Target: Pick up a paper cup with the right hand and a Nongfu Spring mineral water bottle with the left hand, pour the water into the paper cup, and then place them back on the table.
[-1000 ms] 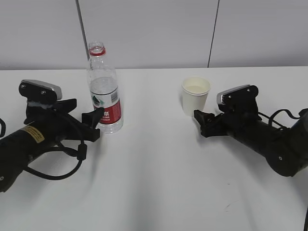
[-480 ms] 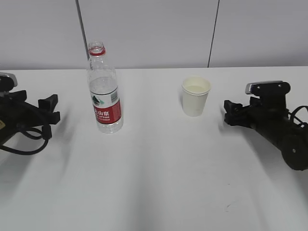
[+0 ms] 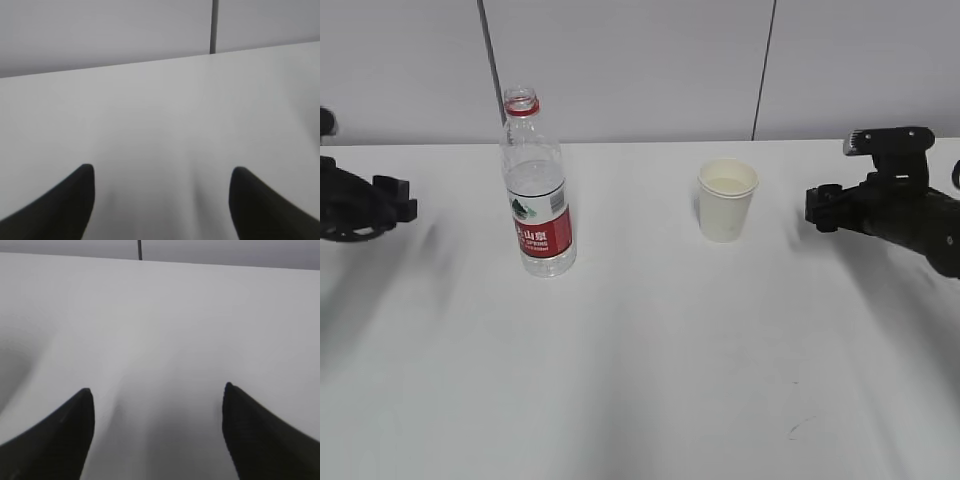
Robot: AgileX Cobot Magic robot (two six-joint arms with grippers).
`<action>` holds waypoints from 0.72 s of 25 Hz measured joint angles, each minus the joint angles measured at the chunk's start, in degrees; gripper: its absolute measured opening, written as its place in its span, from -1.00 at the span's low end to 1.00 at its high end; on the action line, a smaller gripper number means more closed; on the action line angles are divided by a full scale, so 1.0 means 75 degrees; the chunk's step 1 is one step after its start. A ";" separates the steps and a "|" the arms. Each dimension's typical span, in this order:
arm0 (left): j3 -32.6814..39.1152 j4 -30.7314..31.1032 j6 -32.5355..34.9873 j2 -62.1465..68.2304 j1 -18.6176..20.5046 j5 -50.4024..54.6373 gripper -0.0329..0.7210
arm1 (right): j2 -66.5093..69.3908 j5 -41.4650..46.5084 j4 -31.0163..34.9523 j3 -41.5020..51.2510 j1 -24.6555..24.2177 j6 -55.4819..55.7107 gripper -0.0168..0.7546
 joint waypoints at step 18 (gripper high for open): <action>-0.4298 -0.0033 0.0114 -0.0503 0.0009 0.9949 0.44 | -0.0648 0.9638 -0.0048 -0.3784 0.0000 0.0000 0.58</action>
